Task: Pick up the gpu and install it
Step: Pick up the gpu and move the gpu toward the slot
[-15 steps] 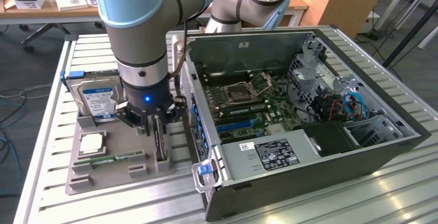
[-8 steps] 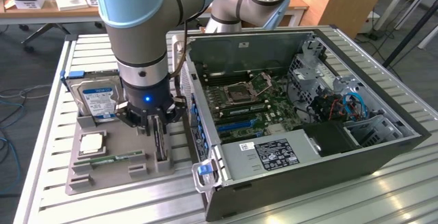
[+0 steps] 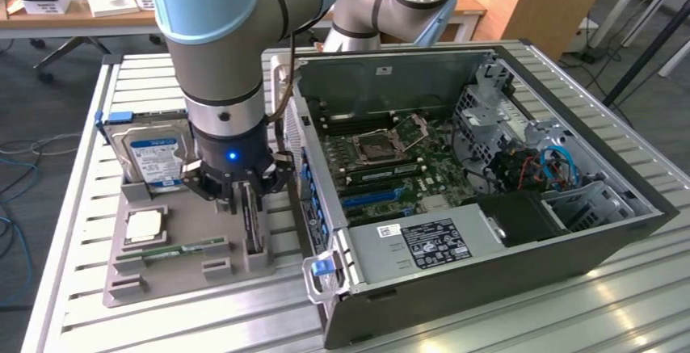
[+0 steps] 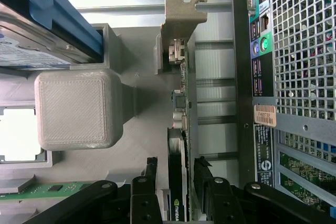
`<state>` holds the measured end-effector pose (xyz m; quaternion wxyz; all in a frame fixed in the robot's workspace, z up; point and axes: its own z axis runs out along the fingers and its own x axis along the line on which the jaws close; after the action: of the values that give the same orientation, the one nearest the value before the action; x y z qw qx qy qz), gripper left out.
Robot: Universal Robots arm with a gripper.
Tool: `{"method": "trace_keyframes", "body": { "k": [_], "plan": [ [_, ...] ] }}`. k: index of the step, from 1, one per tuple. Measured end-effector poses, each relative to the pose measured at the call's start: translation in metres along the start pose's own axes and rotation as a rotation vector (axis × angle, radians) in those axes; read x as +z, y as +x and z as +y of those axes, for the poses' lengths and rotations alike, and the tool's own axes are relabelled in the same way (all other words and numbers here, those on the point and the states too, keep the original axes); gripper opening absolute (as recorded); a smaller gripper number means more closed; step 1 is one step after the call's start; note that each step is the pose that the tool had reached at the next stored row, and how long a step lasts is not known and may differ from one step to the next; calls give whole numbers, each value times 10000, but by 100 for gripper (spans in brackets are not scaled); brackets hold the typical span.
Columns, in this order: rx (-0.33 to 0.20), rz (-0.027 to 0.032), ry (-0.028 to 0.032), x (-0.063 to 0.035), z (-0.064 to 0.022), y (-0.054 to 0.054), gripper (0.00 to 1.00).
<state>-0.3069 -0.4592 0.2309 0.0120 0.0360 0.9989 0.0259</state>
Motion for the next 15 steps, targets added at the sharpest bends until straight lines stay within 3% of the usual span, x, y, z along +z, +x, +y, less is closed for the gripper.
{"method": "trace_keyframes", "body": {
  "k": [3,4,15],
  "plan": [
    [0,2,0,0,0,0,41],
    [0,1,0,0,0,0,27],
    [0,0,0,0,0,0,26]
  ]
}}
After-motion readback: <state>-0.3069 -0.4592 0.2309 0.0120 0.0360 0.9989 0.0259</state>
